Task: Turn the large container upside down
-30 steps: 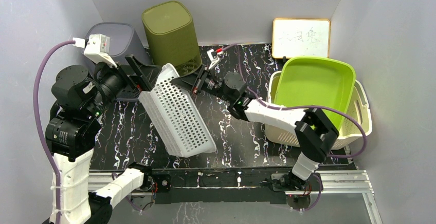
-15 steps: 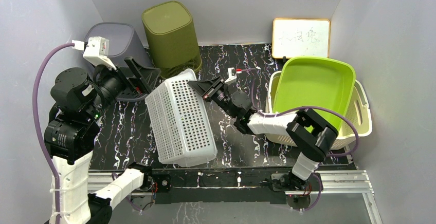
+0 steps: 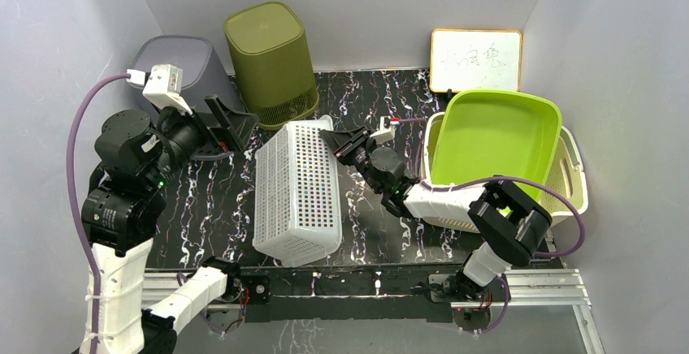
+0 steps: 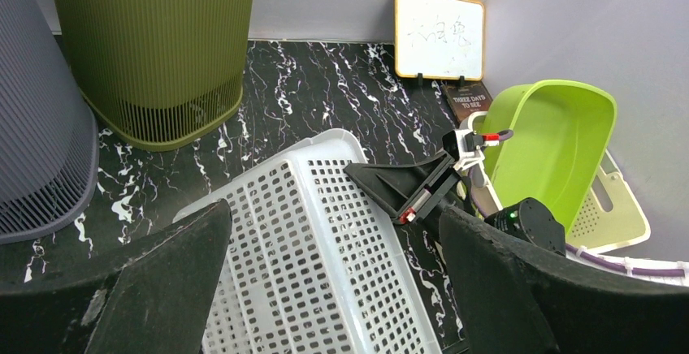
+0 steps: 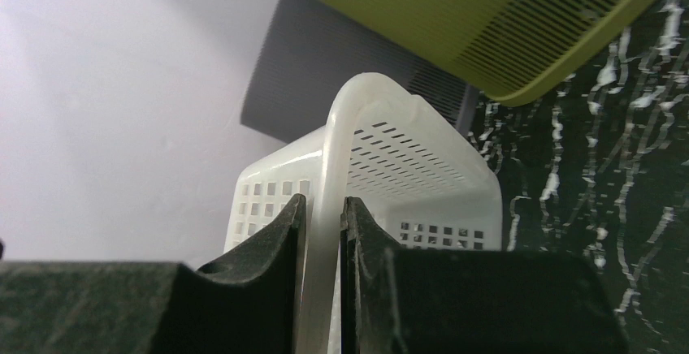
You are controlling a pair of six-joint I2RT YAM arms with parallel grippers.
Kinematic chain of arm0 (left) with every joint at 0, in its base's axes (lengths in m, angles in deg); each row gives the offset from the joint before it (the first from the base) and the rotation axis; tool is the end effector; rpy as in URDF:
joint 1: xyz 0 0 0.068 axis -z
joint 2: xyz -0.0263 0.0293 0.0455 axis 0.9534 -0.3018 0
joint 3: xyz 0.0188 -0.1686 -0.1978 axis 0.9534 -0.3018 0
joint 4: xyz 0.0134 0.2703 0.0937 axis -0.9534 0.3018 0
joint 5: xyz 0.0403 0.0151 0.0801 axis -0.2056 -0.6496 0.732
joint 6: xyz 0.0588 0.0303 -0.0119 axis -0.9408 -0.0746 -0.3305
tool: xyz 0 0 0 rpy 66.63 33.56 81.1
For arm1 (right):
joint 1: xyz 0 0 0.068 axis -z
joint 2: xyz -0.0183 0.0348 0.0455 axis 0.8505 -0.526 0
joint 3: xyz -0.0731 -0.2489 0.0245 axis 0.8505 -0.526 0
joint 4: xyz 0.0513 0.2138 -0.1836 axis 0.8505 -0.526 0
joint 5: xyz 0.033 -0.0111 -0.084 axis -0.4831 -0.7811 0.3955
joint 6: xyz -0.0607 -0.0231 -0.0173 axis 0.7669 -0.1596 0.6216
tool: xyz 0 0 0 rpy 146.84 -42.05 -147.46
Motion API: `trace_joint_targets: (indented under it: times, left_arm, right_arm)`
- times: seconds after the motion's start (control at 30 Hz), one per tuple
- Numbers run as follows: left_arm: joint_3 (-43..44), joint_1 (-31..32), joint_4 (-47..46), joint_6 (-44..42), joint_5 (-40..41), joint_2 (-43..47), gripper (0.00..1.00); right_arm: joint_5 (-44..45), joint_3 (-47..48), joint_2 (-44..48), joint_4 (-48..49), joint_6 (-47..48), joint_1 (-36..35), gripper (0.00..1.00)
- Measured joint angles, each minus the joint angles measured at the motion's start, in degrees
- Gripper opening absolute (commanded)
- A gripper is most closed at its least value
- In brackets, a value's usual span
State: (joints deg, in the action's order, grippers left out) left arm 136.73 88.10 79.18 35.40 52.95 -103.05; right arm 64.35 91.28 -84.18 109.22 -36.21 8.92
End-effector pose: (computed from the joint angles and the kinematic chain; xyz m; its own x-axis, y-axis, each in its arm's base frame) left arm 0.1474 -0.0491 0.5267 -0.1802 -0.3079 -0.9342 0.3616 0.8625 -0.3540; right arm 0.2555 0.2736 0.2150 -0.4698 0.7798 -0.4137 -0.2605 0.3253 0.9090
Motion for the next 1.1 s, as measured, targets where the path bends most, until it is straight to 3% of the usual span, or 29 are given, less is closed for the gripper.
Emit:
trace_joint_targets:
  times: [0.13, 0.5, 0.73, 1.1]
  left_arm:
    - [-1.1, 0.0, -0.1, 0.0, 0.0, 0.4, 0.98]
    - [-4.7, 0.0, -1.1, 0.0, 0.0, 1.6, 0.98]
    - [-5.9, 0.0, -1.5, 0.0, 0.0, 1.6, 0.99]
    - [-7.5, 0.0, -2.3, 0.2, 0.0, 1.8, 0.98]
  right_arm:
    - [1.6, -1.7, -1.8, -0.8, -1.2, 1.1, 0.02]
    - [4.1, -2.9, -3.8, -4.6, -1.4, 1.4, 0.39]
    - [6.2, -2.9, -6.8, -18.8, 1.8, 1.5, 0.40]
    - [7.9, -1.6, -6.8, -26.4, 5.2, 1.5, 0.47]
